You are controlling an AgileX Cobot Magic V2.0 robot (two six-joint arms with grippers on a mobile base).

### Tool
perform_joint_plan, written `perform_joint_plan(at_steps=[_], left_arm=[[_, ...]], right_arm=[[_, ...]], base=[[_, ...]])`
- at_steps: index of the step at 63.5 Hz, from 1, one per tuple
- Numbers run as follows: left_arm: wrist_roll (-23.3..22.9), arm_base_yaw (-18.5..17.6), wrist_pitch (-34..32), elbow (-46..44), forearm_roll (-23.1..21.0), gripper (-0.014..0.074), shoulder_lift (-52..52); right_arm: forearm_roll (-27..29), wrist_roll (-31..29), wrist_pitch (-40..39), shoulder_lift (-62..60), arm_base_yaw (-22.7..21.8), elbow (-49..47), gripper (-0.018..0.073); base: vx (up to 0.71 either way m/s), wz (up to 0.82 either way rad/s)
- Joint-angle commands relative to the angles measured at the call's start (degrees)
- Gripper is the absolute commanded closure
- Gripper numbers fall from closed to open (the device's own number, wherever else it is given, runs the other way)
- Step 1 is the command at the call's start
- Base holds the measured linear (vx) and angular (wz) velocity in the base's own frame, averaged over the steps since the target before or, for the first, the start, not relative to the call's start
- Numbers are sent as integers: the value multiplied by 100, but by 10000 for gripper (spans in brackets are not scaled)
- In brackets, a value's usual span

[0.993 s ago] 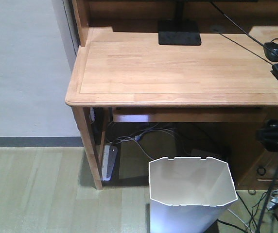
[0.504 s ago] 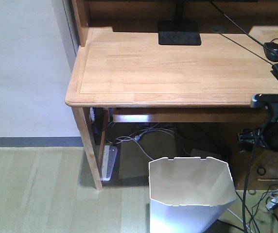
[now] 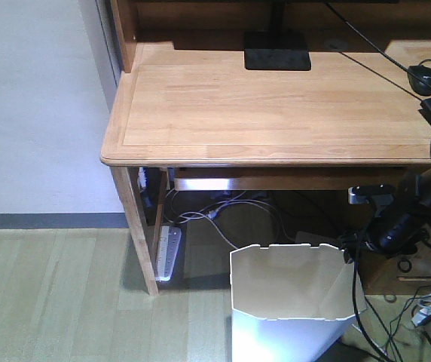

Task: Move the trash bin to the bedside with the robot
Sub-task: 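Reach the right gripper down to the rim of the white bin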

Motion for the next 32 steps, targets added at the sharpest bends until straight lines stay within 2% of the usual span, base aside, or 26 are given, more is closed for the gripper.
perform_joint_plan(at_steps=[1, 32], left_arm=[[-53, -18, -410, 158, -51, 602, -55], [-53, -18, -410, 158, -51, 602, -55]], right_arm=[[-18, -89, -203, 171, -31, -316, -31], [-23, -134, -11, 1863, -47, -1678, -31]], base=[[0, 0], [0, 0]])
